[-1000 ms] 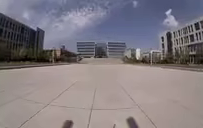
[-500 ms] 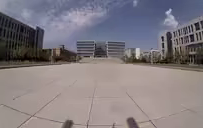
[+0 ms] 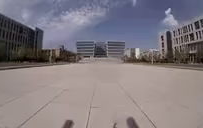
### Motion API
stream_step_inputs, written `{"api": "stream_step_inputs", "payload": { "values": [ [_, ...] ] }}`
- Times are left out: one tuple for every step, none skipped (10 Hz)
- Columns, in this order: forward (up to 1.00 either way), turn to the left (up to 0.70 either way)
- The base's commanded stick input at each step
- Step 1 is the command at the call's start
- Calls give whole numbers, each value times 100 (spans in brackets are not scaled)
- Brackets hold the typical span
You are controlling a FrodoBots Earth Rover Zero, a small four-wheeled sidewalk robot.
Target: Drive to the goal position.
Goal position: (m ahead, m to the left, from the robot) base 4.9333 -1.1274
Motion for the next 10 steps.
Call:
{"api": "stream_step_inputs", "payload": {
  "values": [
    [70, -25],
    [70, -2],
    [70, 0],
    [70, 0],
    [70, 0],
    [70, 0],
    [70, 0],
    [70, 0],
    [70, 0],
    [70, 0]
  ]
}}
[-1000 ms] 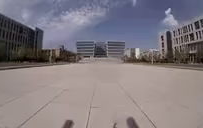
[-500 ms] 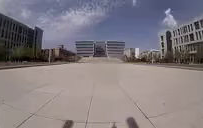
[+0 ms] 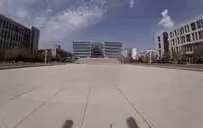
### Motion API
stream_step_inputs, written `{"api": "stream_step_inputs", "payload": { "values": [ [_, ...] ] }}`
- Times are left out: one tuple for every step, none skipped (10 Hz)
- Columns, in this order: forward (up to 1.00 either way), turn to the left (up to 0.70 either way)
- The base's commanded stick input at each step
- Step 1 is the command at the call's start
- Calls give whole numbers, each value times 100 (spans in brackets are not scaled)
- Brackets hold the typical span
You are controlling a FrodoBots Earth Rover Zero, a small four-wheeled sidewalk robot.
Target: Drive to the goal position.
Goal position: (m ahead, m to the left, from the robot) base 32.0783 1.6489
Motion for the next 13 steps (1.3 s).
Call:
{"api": "stream_step_inputs", "payload": {
  "values": [
    [70, 0],
    [70, 0],
    [70, 0],
    [70, 0],
    [70, 0],
    [70, 0],
    [70, 0],
    [70, 0],
    [70, 0],
    [70, 0],
    [70, 0],
    [70, 0],
    [70, 0]
  ]
}}
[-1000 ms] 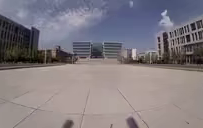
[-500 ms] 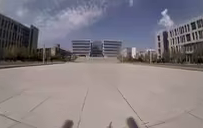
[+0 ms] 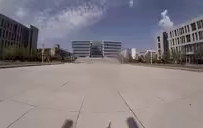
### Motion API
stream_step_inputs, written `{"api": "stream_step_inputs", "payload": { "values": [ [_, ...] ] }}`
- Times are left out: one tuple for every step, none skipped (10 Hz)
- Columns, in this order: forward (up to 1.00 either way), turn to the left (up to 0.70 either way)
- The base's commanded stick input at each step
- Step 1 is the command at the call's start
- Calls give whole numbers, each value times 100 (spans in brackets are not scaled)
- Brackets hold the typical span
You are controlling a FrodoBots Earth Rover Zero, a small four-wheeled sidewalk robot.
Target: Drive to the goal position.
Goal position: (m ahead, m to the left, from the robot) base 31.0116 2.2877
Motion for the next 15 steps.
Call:
{"api": "stream_step_inputs", "payload": {
  "values": [
    [70, 0],
    [70, 0],
    [70, 0],
    [70, 0],
    [70, 0],
    [70, 0],
    [70, -2],
    [70, -20],
    [70, -21],
    [70, 0],
    [70, 0],
    [70, 0],
    [70, 0],
    [70, 0],
    [70, 0]
  ]
}}
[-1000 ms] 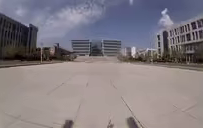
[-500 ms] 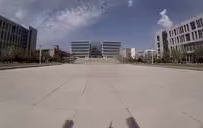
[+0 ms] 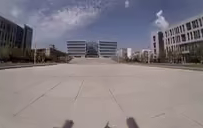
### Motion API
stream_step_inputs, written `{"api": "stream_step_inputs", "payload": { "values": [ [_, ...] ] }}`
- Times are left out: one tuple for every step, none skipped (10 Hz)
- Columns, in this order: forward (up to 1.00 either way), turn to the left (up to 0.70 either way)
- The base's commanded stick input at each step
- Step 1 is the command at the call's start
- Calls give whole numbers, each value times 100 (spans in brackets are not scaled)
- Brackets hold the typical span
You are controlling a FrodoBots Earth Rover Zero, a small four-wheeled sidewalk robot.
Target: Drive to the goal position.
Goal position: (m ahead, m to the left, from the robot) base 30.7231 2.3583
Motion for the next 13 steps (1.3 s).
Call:
{"api": "stream_step_inputs", "payload": {
  "values": [
    [70, 0],
    [70, 0],
    [70, 0],
    [70, 0],
    [70, 0],
    [70, 0],
    [70, 0],
    [70, 0],
    [70, 0],
    [70, 29],
    [70, 35],
    [70, 26],
    [70, 7]
  ]
}}
